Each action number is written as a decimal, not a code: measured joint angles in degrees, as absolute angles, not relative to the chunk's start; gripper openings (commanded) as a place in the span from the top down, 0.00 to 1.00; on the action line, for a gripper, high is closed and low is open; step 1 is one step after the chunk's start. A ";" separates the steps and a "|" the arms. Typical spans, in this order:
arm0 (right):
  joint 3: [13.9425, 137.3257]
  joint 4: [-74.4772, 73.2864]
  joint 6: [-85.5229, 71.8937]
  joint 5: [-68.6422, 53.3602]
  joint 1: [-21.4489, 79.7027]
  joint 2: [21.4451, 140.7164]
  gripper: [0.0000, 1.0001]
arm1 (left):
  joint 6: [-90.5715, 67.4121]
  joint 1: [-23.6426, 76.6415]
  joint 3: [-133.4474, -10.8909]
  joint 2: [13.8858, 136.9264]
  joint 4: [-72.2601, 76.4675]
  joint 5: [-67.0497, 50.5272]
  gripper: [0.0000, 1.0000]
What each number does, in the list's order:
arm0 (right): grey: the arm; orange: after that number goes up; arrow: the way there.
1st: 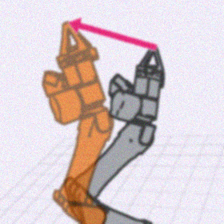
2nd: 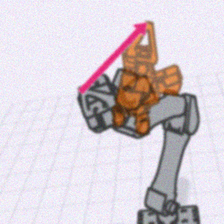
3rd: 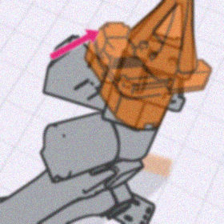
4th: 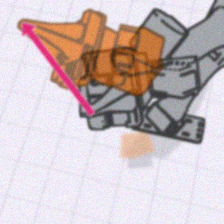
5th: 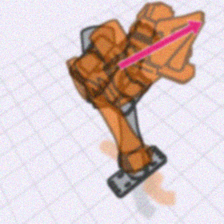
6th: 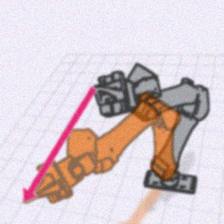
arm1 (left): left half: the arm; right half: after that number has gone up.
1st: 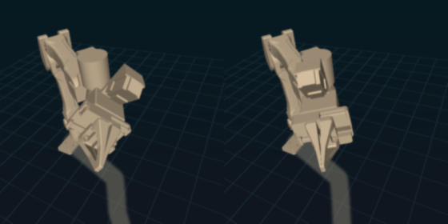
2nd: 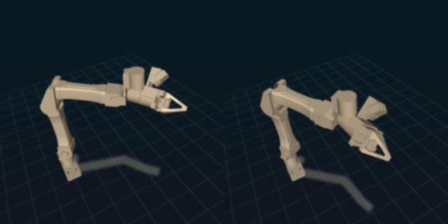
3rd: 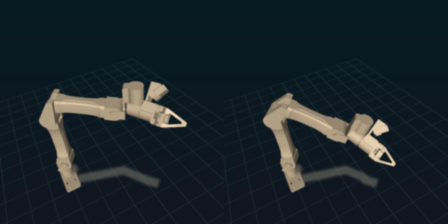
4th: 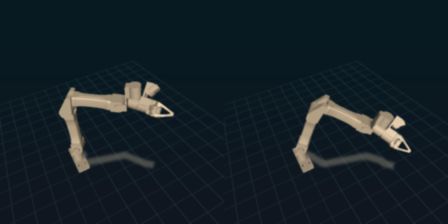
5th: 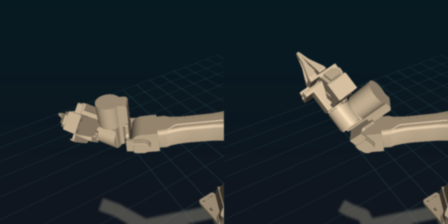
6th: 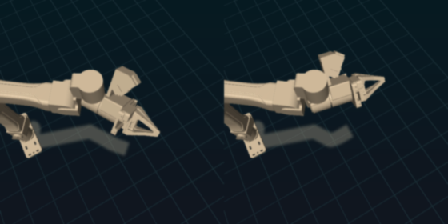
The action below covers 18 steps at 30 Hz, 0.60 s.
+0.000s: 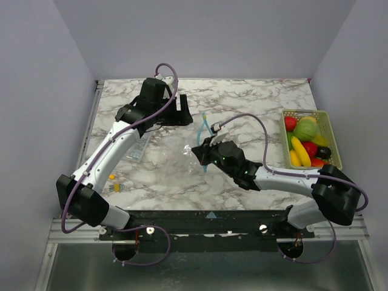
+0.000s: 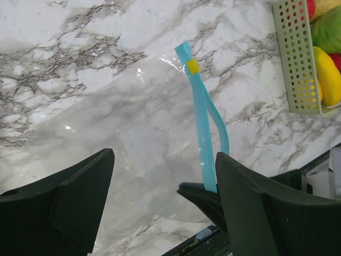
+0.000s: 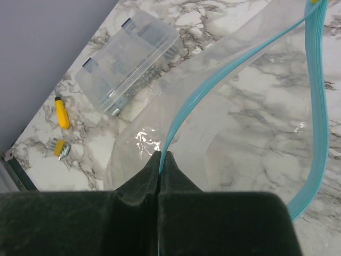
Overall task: Place the food in the zip-top bag and seal the zipper
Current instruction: Open the zipper of the food storage bag at the center of the board.
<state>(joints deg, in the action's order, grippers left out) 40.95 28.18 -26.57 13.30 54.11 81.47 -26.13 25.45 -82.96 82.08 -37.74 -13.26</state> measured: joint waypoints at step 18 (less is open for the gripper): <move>40.88 36.40 -20.78 21.82 61.69 83.53 0.99 | -20.27 34.09 -83.92 86.37 -41.01 -3.44 0.25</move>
<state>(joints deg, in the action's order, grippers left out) 40.88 36.40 -20.78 21.82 61.69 83.53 -20.27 34.09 -83.92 86.37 -41.01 -3.44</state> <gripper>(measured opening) 0.008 0.787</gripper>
